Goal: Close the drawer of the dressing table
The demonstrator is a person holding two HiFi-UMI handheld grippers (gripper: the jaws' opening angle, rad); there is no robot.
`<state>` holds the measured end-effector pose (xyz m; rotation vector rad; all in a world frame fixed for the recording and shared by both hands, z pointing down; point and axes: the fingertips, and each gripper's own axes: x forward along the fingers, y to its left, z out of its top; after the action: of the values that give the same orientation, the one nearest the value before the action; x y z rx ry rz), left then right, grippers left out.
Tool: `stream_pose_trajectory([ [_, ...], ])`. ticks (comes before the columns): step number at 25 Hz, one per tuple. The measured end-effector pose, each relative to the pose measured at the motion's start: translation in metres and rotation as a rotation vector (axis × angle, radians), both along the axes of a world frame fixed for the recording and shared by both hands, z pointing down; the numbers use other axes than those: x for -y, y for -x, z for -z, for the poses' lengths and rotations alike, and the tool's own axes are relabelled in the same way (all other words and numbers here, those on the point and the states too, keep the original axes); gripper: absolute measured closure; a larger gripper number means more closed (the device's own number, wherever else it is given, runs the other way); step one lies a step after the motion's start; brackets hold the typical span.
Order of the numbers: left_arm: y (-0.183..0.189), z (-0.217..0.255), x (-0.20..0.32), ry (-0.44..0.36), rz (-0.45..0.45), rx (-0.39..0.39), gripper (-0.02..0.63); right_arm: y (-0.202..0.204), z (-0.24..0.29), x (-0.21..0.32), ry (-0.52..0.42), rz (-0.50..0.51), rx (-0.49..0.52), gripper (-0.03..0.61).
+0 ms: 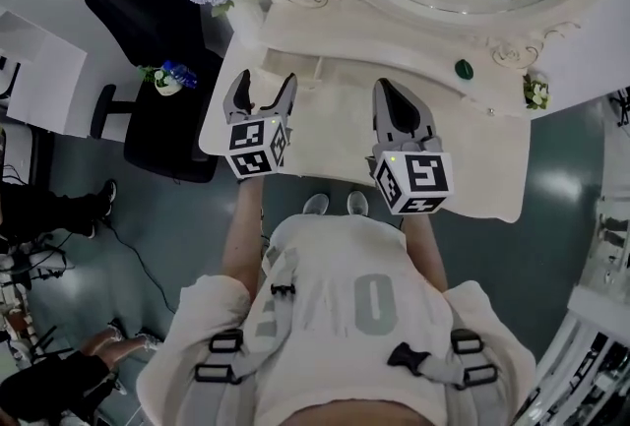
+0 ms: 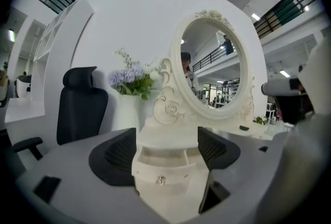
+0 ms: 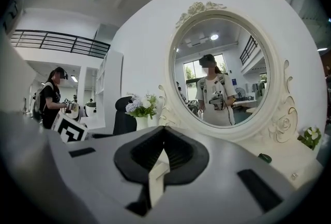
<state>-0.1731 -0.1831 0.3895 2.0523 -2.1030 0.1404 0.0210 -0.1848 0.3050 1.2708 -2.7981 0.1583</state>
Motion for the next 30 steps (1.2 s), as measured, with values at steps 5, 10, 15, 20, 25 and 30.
stream_pose_trajectory([
  [5, 0.005, -0.059, 0.008, 0.142, -0.034, 0.014, 0.249, -0.001, -0.012, -0.004, 0.024, -0.009, -0.021, 0.569],
  [10, 0.001, -0.109, 0.018, 0.263, -0.07, 0.04, 0.255, -0.003, -0.024, -0.009, 0.053, -0.019, -0.048, 0.569],
  [15, 0.002, -0.144, 0.023, 0.349, -0.072, 0.059, 0.306, -0.014, -0.034, -0.013, 0.077, -0.048, -0.07, 0.569],
  [20, 0.008, -0.161, 0.027, 0.395, -0.071, 0.106, 0.424, -0.023, -0.042, -0.014, 0.096, -0.077, -0.082, 0.569],
  [25, 0.006, -0.168, 0.027, 0.425, -0.088, 0.114, 0.465, -0.03, -0.047, -0.018, 0.111, -0.093, -0.098, 0.569],
  [30, 0.003, -0.175, 0.028, 0.445, -0.104, 0.119, 0.505, -0.032, -0.049, -0.019, 0.11, -0.102, -0.111, 0.569],
])
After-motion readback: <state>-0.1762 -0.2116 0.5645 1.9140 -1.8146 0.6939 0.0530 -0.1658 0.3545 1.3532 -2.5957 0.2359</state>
